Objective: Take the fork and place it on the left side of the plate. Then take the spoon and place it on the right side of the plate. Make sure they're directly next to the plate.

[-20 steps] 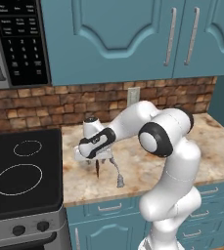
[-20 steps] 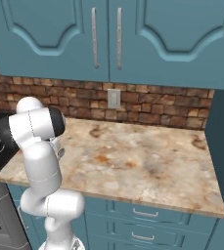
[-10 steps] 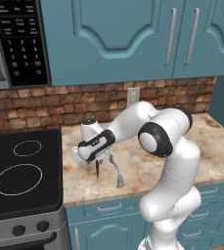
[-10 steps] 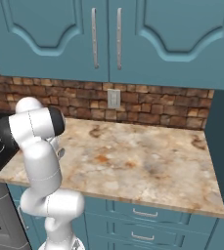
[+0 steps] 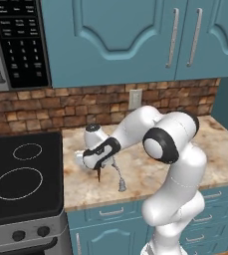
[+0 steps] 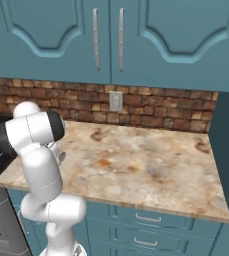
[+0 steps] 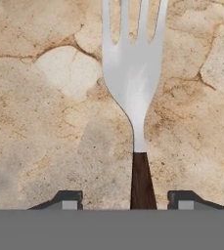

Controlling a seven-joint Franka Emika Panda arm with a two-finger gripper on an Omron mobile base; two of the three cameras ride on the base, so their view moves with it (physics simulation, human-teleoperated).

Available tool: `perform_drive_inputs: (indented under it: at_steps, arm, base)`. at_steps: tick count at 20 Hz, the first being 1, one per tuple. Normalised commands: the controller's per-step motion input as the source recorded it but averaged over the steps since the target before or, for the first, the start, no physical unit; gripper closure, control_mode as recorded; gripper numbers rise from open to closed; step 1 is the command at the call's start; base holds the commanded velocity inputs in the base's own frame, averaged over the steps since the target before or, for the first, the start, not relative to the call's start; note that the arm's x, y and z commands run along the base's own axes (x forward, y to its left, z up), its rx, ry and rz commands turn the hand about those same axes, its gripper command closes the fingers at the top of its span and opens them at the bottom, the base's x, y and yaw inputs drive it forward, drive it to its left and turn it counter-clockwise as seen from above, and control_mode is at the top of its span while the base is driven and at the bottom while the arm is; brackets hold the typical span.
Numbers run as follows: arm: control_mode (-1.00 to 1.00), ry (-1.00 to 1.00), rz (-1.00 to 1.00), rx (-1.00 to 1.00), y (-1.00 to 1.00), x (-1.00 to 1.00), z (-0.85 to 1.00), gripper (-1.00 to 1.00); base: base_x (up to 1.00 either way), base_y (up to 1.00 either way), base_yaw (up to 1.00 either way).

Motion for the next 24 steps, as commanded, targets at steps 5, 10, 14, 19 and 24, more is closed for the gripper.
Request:
perform_drive_inputs:
  at_steps: [5,10,14,19,24]
  arm:
    - [-1.00,-0.05,-0.05,0.00,0.00,-0.50,-0.37,-1.00]
    - [-1.00,-0.02,-0.07,0.02,0.00,-0.69,-0.31,-1.00]
    - [-1.00,0.00,-0.06,0.01,-0.13,-0.59,-0.38,-1.00]
    - [-1.00,-0.04,-0.01,0.00,-0.39,-0.06,-0.69,-1.00]
    - [-1.00,-0.04,0.00,0.00,-0.48,0.01,-0.83,-1.00]
  base:
    - [0.00,0.00,0.00]
    - [0.00,0.00,0.00]
    - [0.00,0.00,0.00]
    - [0.00,0.00,0.00]
    - [0.00,0.00,0.00]
